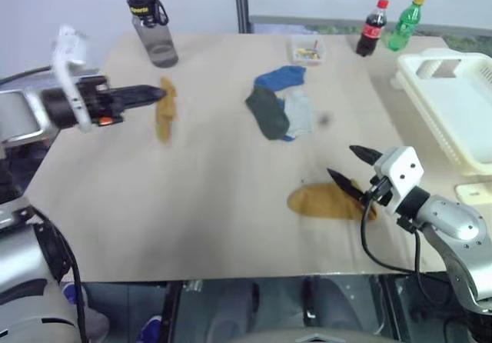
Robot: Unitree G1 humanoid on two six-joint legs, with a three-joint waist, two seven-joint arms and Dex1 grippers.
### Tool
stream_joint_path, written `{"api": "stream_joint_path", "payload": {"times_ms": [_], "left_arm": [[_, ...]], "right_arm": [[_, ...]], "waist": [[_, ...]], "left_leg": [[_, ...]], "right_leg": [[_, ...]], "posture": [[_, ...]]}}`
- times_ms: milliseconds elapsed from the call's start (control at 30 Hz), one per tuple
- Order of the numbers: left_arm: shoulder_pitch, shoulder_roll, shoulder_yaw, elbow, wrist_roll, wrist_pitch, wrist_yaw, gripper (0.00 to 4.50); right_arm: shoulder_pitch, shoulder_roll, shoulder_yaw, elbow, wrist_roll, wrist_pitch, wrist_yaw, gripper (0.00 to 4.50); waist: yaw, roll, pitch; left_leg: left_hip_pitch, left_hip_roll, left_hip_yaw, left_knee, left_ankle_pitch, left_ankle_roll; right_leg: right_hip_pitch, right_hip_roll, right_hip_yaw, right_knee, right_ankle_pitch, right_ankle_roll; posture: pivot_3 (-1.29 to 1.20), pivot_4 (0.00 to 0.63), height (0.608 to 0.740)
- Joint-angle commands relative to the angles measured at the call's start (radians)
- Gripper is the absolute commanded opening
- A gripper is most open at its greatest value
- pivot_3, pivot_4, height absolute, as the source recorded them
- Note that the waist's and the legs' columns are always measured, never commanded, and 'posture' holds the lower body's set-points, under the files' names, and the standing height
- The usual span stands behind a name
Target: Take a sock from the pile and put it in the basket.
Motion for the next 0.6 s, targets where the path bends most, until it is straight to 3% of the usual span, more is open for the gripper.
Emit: {"api": "stream_joint_path", "payload": {"times_ms": [33,200,300,467,600], "left_arm": [[0.01,-0.206,-0.147,-0.071,0.027,0.073,0.116,0.08],[0.071,-0.521,-0.272,0.013,0.19,-0.07,0.308,0.08],[0.069,-0.612,-0.284,0.088,0.237,-0.149,0.33,0.96],[0.068,-0.564,-0.254,0.037,0.204,-0.214,0.219,3.03],[0.101,-0.434,-0.234,-0.014,0.212,-0.36,0.077,3.03]], "right_arm": [[0.0,0.007,-0.005,-0.029,-0.008,-0.017,-0.016,3.34],[0.045,0.015,-0.002,-0.09,-0.023,0.014,-0.057,3.34],[0.075,0.026,0.0,-0.138,-0.022,0.056,-0.094,3.34],[0.092,0.066,0.021,-0.191,-0.009,0.134,-0.15,3.34],[0.058,0.08,0.043,-0.16,-0.032,0.173,-0.18,3.34]], "waist": [[0.006,0.001,0.0],[-0.004,-0.001,0.001],[-0.018,-0.001,0.001],[-0.022,-0.001,0.001],[-0.024,-0.001,0.001]], "left_leg": [[0.001,0.0,0.0,0.0,-0.001,0.001],[-0.001,0.0,0.001,0.001,0.001,-0.002],[-0.003,0.0,0.002,0.0,0.001,-0.002],[-0.002,0.0,0.003,0.0,0.0,0.0],[-0.001,0.001,0.003,0.0,0.0,0.0]], "right_leg": [[0.001,0.0,0.0,0.001,0.0,0.0],[-0.003,0.003,0.002,0.003,0.0,-0.001],[-0.006,0.003,0.004,0.003,0.0,-0.001],[-0.006,0.003,0.004,0.004,0.0,-0.001],[-0.006,0.004,0.005,0.005,0.0,-0.001]], "posture": [[0.0,0.15,0.74],[0.0,0.15,0.74],[0.0,0.15,0.74],[0.0,0.15,0.74],[0.0,0.15,0.74]]}}
